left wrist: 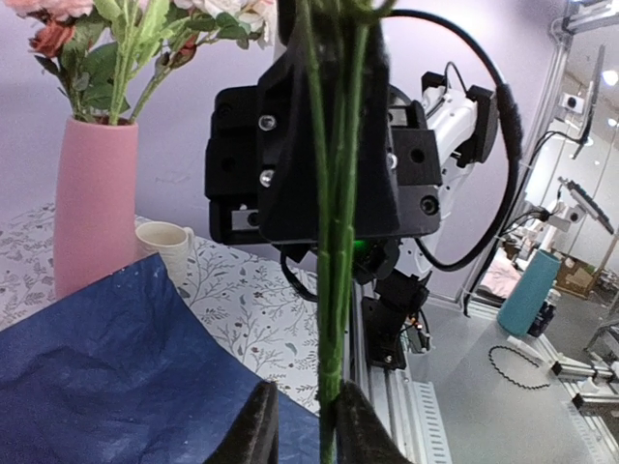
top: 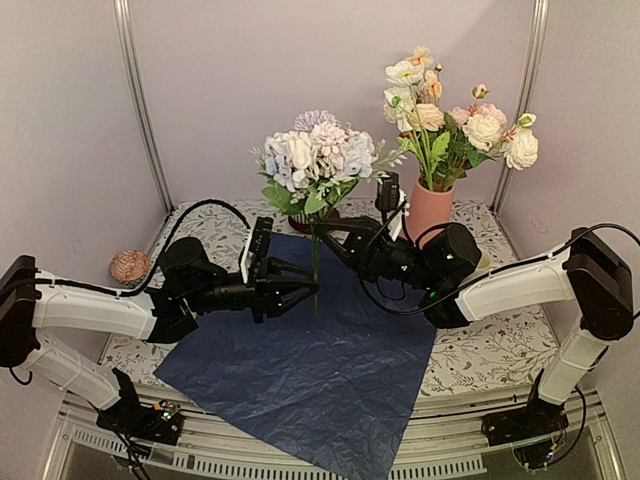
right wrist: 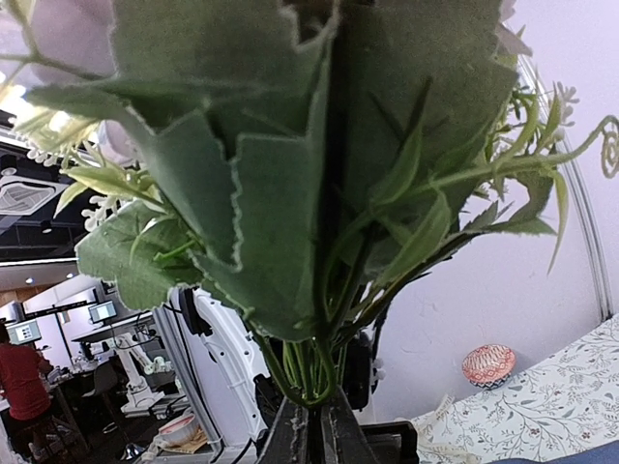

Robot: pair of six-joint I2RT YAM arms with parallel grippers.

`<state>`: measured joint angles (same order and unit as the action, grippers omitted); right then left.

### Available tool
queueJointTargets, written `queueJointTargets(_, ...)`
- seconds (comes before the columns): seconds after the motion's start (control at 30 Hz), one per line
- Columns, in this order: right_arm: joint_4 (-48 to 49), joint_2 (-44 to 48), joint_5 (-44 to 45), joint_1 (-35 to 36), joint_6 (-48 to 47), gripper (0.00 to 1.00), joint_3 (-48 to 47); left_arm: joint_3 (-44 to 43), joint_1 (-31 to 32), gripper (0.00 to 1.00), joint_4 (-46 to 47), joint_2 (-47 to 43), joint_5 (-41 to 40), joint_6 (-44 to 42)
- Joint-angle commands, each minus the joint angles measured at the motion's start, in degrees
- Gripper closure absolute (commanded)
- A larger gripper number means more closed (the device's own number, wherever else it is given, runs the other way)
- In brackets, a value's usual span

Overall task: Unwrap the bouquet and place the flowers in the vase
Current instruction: Pass from the right arm to the left, then pass from the left arm to the right

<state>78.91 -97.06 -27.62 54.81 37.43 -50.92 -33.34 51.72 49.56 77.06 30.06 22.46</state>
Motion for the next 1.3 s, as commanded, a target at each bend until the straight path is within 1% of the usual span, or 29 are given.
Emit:
queueJointTargets(0.0, 1.6, 0.0, -0.7, 0.7, 0.0, 0.97, 0.7, -2.0, 0.5, 0.92, -2.5, 1.0, 1.1, -0.4)
queueJointTargets(0.03, 1.8, 0.0, -0.6, 0.7, 0.0, 0.97, 0.8, -2.0, 0.5, 1.0, -2.6, 1.0, 1.0, -0.4)
queueJointTargets(0.13, 2.8, 0.2, 0.2, 0.7, 0.3, 0.95, 1.8, -1.6, 0.5, 1.0, -2.8, 0.4, -0.2, -0.4)
queueJointTargets(0.17, 2.9, 0.5, 0.5, 0.7, 0.2, 0.91, 2.2, -1.2, 0.5, 1.0, -2.8, -0.1, -0.8, -0.4)
queueJointTargets(0.3, 1.0, 2.3, 1.1, 0.7, -1.5, 0.64, 4.5, 0.7, 0.6, 1.0, -3.3, -3.5, -3.4, -1.4)
queueJointTargets(0.33, 0.3, 2.9, 1.1, 0.7, -2.1, 0.56, 5.2, 0.7, 0.5, 1.0, -4.1, -4.1, -3.6, -1.6)
queueJointTargets(0.4, -0.5, 4.0, 1.8, 0.7, -3.3, 0.42, 7.1, 0.6, 0.4, 1.0, -6.3, -5.2, -3.9, -2.4)
queueJointTargets(0.5, -1.4, 5.9, 2.7, 0.6, -4.6, 0.3, 10.3, 1.0, 0.5, 1.0, -7.9, -6.7, -4.3, -3.1)
queueJointTargets(0.7, -5.6, 10.2, 3.0, 0.5, -7.0, 0.2, 15.6, 1.7, 0.3, 1.0, -10.0, -9.3, -5.4, -3.8)
queueJointTargets(0.8, -11.4, 12.7, 2.5, 0.5, -10.0, 0.16, 16.3, 1.6, 0.3, 1.0, -11.4, -9.7, -5.3, -4.1)
queueJointTargets(0.93, -24.7, 15.5, 0.3, 0.5, -16.4, 0.16, 13.3, 1.3, 0.3, 1.0, -12.8, -9.8, -4.5, -4.4)
queueJointTargets(1.1, -41.3, 17.0, -3.9, 0.4, -24.4, 0.19, 7.4, 1.0, 0.4, 1.0, -13.5, -9.9, -3.2, -5.0)
queueJointTargets(1.17, -44.3, 17.4, -5.0, 0.4, -25.5, 0.2, 6.2, 0.9, 0.4, 1.0, -13.6, -9.9, -3.0, -5.2)
queueJointTargets(1.27, -45.2, 17.2, -7.2, 0.1, -24.9, 0.21, 5.6, 0.8, 0.4, 1.0, -13.2, -9.8, -2.8, -5.3)
